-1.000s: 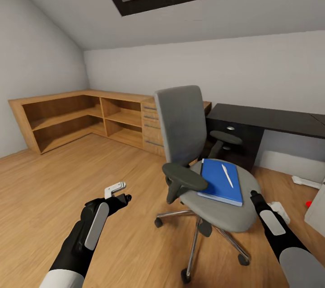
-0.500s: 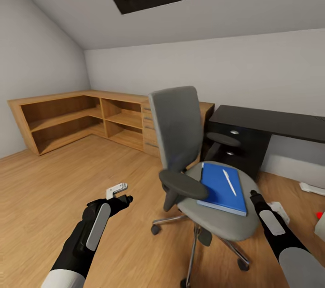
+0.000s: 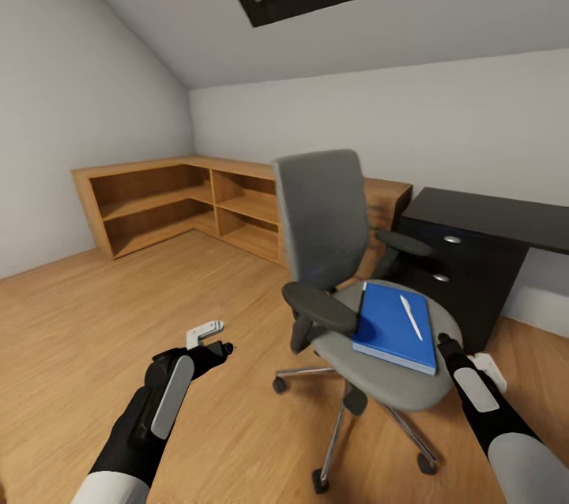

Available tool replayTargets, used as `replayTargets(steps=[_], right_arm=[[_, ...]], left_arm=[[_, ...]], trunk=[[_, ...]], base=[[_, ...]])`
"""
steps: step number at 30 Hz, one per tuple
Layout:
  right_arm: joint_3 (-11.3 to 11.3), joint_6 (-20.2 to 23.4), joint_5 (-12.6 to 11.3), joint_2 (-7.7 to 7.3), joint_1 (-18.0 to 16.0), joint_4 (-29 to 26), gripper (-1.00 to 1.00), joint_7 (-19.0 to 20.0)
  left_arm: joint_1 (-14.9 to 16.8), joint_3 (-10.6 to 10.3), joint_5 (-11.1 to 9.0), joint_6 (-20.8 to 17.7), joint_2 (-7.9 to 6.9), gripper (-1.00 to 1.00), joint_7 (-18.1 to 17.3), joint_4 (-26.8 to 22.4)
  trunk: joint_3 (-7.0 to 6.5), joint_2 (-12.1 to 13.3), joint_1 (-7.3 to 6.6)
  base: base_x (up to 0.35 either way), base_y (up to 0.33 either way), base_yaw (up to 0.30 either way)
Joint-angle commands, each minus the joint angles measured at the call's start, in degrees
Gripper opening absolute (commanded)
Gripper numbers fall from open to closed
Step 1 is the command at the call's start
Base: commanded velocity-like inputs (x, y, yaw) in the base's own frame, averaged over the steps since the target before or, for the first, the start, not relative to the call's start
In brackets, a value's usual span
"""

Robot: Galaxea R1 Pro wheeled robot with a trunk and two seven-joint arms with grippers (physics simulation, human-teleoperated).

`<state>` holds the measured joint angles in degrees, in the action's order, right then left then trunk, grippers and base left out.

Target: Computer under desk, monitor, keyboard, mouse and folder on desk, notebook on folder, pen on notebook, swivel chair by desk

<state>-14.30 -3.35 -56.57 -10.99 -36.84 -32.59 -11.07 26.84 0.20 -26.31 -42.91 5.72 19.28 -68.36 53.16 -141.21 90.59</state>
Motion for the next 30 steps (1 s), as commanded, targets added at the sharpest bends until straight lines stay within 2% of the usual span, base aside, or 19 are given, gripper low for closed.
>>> replayTargets(steps=[1,14,25,30], right_arm=[[0.2,-0.2,-0.9,0.01,0.0,-0.1,1.0,0.0],[0.2,-0.2,-0.9,-0.06,0.0,-0.1,1.0,0.0],[0.2,-0.2,-0.9,-0.08,0.0,-0.2,1.0,0.0],[0.2,-0.2,-0.9,-0.08,0.0,-0.2,1.0,0.0]], left_arm=[[0.1,-0.1,-0.6,-0.1,0.05,1.0,0.5,0.0],[0.1,-4.3,-0.5,0.1,0.07,1.0,0.6,1.8],[0.1,-4.7,-0.5,0.1,0.08,1.0,0.6,1.9],[0.1,-4.7,-0.6,0.0,0.09,1.0,0.6,2.5]], trunk=[[0.05,0.0,-0.01],[0.05,0.0,-0.01],[0.05,0.0,-0.01],[0.05,0.0,-0.01]], base=[[0.0,0.0,0.276],[0.05,-0.029,0.276],[0.225,-0.199,0.273],[0.087,-0.155,0.265]])
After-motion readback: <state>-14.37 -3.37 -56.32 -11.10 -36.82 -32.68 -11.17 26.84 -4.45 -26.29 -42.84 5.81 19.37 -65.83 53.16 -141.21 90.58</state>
